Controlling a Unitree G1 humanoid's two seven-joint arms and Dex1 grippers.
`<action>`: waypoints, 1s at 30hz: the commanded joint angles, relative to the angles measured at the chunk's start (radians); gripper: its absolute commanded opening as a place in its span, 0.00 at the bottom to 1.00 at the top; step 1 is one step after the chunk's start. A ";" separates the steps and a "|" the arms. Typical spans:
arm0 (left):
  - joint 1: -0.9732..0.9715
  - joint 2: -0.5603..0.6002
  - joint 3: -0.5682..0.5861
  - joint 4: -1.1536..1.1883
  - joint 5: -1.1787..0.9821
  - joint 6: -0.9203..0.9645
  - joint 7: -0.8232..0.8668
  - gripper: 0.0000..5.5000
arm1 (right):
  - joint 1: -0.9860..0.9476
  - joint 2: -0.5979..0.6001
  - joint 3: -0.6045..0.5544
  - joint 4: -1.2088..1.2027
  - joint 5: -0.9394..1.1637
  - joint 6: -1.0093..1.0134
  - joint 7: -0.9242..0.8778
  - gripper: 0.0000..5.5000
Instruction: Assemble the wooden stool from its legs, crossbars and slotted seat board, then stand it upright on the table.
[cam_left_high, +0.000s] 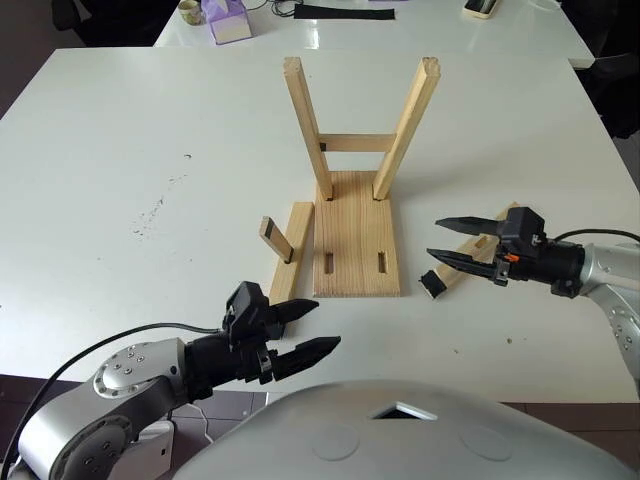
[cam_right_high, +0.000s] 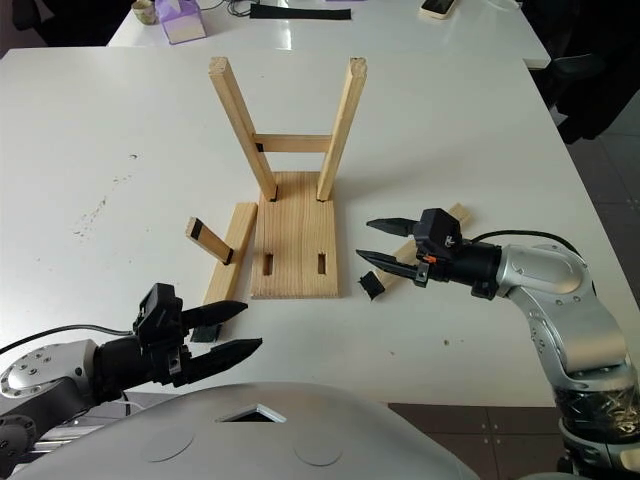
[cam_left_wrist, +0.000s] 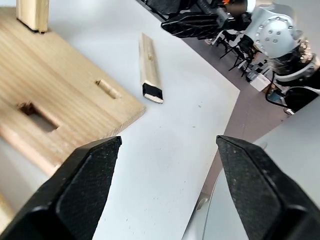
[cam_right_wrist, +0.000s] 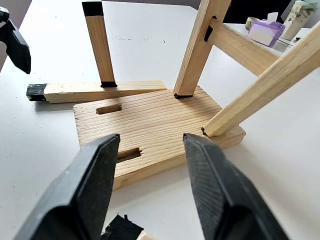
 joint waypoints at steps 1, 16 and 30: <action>0.005 0.001 -0.036 0.046 0.088 0.023 0.063 0.64 | 0.021 -0.002 -0.013 -0.037 0.010 0.023 -0.029 0.42; -0.179 0.016 0.085 0.062 0.052 0.241 0.280 0.64 | 0.201 0.066 -0.040 -0.169 0.010 0.012 -0.159 0.42; -0.319 -0.020 0.055 0.134 0.105 0.319 0.372 0.78 | 0.161 0.107 0.027 -0.170 -0.028 0.002 -0.237 0.42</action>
